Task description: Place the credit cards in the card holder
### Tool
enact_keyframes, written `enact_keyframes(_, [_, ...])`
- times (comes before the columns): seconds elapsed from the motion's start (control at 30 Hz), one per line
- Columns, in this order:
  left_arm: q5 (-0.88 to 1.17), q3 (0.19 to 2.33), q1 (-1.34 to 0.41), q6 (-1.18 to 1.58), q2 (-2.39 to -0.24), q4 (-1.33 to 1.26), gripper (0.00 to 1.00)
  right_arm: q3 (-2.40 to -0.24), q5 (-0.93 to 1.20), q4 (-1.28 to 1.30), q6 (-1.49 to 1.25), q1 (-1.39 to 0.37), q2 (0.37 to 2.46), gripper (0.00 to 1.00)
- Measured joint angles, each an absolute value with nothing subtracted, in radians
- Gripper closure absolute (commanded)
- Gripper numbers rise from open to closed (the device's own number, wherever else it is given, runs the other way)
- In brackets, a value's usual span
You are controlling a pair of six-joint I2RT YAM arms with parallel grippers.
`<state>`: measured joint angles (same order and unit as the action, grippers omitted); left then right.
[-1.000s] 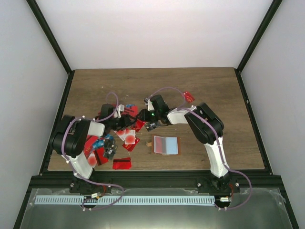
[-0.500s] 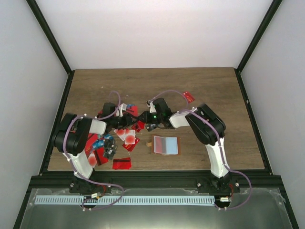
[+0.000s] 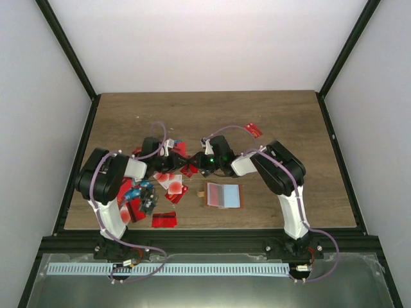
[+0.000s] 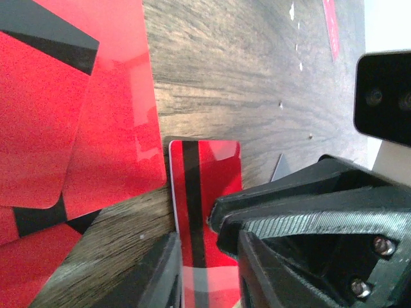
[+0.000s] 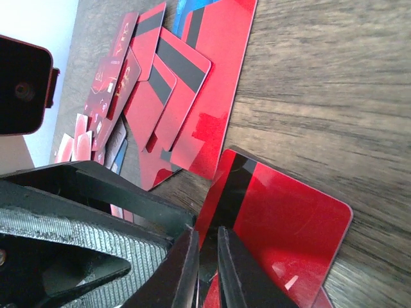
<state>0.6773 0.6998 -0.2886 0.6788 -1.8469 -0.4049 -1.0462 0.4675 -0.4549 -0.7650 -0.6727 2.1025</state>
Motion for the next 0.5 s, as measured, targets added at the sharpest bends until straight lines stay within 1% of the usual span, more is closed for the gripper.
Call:
enact_keyframes(0.07, [0.675,0.7,-0.292,0.682,-1.851,-0.405,0.85,-1.036,0.467,-0.472,-0.774,-0.671,2.102,0.92])
enact_keyframes(0.17, [0.673,0.699,-0.297,0.678,-1.86,-0.4,0.95,-1.019,0.467,-0.495,-0.785,-0.67,2.101,0.93])
enact_keyframes(0.33, [0.675,0.699,-0.308,0.676,-1.864,-0.387,0.96,-1.016,0.47,-0.492,-0.782,-0.67,2.095,0.93])
enact_keyframes(0.5, [0.675,0.699,-0.32,0.676,-1.864,-0.387,0.96,-1.017,0.469,-0.402,-0.754,-0.671,2.062,0.91])
